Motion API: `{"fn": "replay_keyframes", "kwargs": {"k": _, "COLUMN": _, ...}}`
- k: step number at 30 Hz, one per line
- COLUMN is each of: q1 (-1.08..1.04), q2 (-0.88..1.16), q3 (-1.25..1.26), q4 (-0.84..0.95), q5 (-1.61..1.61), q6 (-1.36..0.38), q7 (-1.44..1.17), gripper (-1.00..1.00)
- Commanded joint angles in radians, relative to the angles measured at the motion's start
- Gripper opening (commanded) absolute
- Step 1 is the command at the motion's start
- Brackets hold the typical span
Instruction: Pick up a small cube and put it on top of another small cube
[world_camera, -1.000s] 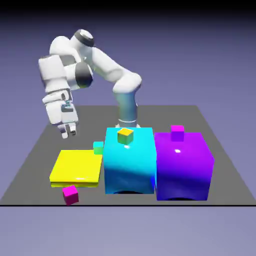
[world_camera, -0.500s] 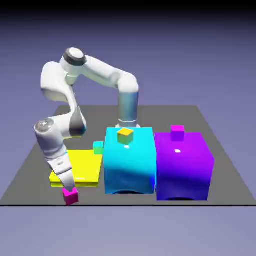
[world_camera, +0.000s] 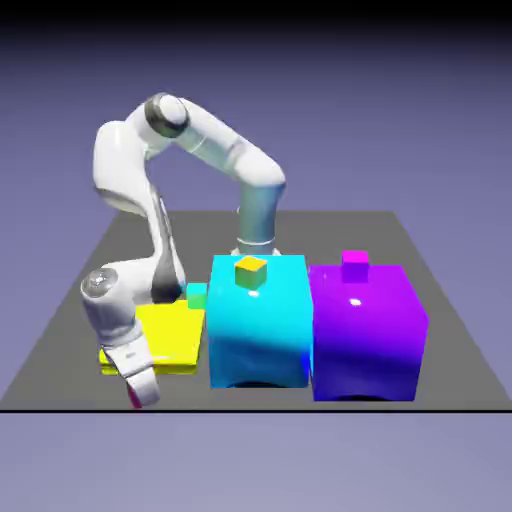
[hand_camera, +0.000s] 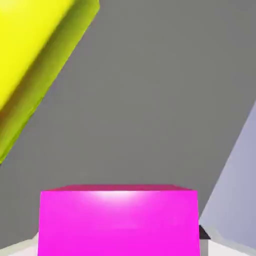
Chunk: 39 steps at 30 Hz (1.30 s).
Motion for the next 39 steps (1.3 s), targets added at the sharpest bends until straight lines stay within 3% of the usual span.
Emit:
{"fn": "replay_keyframes", "kwargs": {"k": 1, "q1": -0.026, "q2": -0.018, "q3": 0.036, "q4": 0.003, "q5": -0.023, "q6": -0.028, "q7": 0.012, "gripper": -1.00}}
{"fn": "replay_keyframes", "kwargs": {"k": 7, "q1": -0.180, "q2": -0.123, "q3": 0.254, "q4": 0.019, "q5": -0.173, "q6": -0.205, "q7": 0.091, "gripper": -1.00}}
{"fn": "replay_keyframes", "kwargs": {"k": 12, "q1": -0.256, "q2": -0.116, "q3": 0.435, "q4": -0.006, "q5": -0.113, "q6": -0.225, "q7": 0.141, "gripper": -1.00}}
{"fn": "replay_keyframes", "kwargs": {"k": 33, "q1": 0.256, "q2": -0.409, "q3": 1.154, "q4": -0.319, "q5": -0.102, "q6": -0.800, "q7": 0.899, "gripper": -1.00}}
{"fn": "replay_keyframes", "kwargs": {"k": 35, "q1": 0.271, "q2": -0.413, "q3": 1.135, "q4": -0.318, "q5": -0.112, "q6": -0.803, "q7": 0.899, "gripper": -1.00}}
{"fn": "replay_keyframes", "kwargs": {"k": 39, "q1": 0.186, "q2": -0.268, "q3": 1.076, "q4": -0.386, "q5": -0.049, "q6": -0.633, "q7": 0.823, "gripper": -1.00}}
